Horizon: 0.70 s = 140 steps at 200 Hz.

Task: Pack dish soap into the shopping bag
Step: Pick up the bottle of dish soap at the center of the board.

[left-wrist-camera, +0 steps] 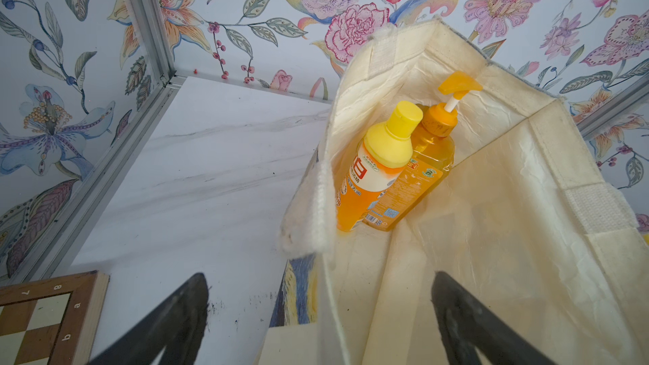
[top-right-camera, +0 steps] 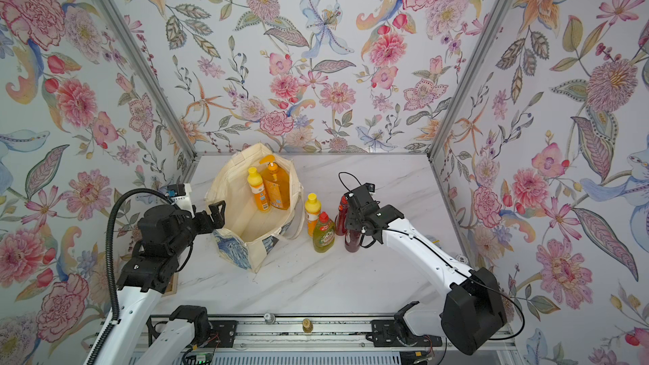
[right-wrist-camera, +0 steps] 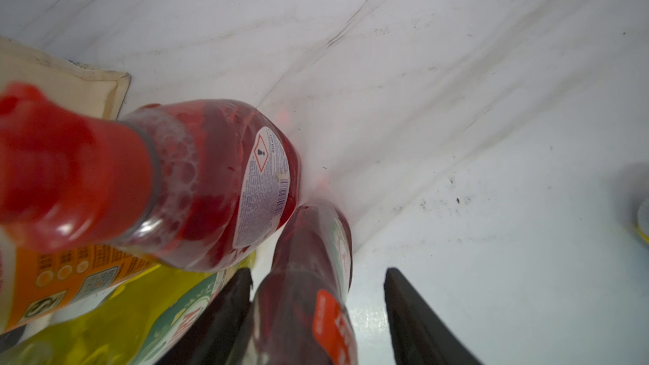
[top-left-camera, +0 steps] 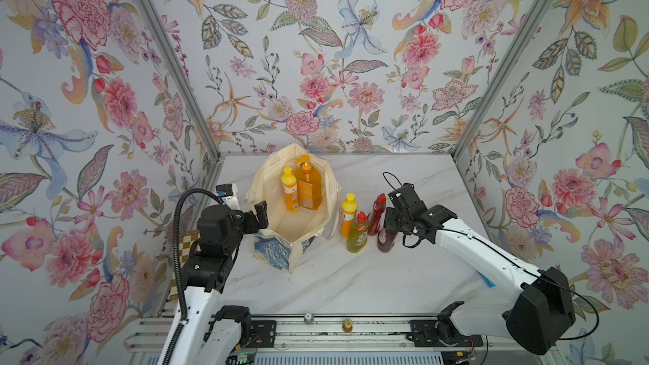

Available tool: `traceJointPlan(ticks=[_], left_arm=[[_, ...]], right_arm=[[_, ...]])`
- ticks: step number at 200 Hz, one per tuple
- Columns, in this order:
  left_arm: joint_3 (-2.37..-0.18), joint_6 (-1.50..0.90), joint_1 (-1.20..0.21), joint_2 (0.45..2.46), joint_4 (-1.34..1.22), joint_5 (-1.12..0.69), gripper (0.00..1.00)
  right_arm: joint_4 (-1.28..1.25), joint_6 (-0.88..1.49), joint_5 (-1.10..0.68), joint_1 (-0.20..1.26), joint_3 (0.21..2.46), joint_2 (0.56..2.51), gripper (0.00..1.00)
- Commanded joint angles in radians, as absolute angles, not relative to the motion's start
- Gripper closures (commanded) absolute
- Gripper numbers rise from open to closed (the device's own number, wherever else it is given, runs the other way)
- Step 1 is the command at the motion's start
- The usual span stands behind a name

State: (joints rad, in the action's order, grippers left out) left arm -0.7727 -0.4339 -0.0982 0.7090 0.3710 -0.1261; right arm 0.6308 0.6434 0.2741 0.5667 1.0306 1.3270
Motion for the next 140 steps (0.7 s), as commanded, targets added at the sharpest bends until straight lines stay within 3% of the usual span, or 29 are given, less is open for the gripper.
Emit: traceJointPlan(ticks=[1, 16, 35, 51, 74, 125, 140], left_arm=[[-0.761, -0.436, -0.103, 0.713, 0.349, -0.138, 0.01], [-0.761, -0.439, -0.103, 0.713, 0.349, -0.138, 0.01], [-0.761, -0.439, -0.103, 0.713, 0.349, -0.139, 0.01], [-0.761, -0.439, -0.102, 0.715, 0.349, -0.138, 0.01], [-0.761, -0.439, -0.103, 0.717, 0.348, -0.140, 0.01], [-0.761, -0.441, -0.102, 0.718, 0.346, -0.140, 0.01], [-0.762, -0.441, -0.103, 0.719, 0.346, -0.140, 0.01]], right_arm=[[0.626, 0.648, 0.264, 0.562, 1.001, 1.347, 0.43], [0.626, 0.647, 0.264, 0.561, 0.996, 1.349, 0.44], [0.626, 0.651, 0.259, 0.563, 0.991, 1.352, 0.38], [0.626, 0.654, 0.258, 0.563, 0.984, 1.350, 0.41], [0.625, 0.654, 0.258, 0.563, 0.979, 1.346, 0.52], [0.626, 0.642, 0.259, 0.565, 0.979, 1.318, 0.84], [0.627, 0.639, 0.264, 0.568, 0.983, 1.307, 0.89]])
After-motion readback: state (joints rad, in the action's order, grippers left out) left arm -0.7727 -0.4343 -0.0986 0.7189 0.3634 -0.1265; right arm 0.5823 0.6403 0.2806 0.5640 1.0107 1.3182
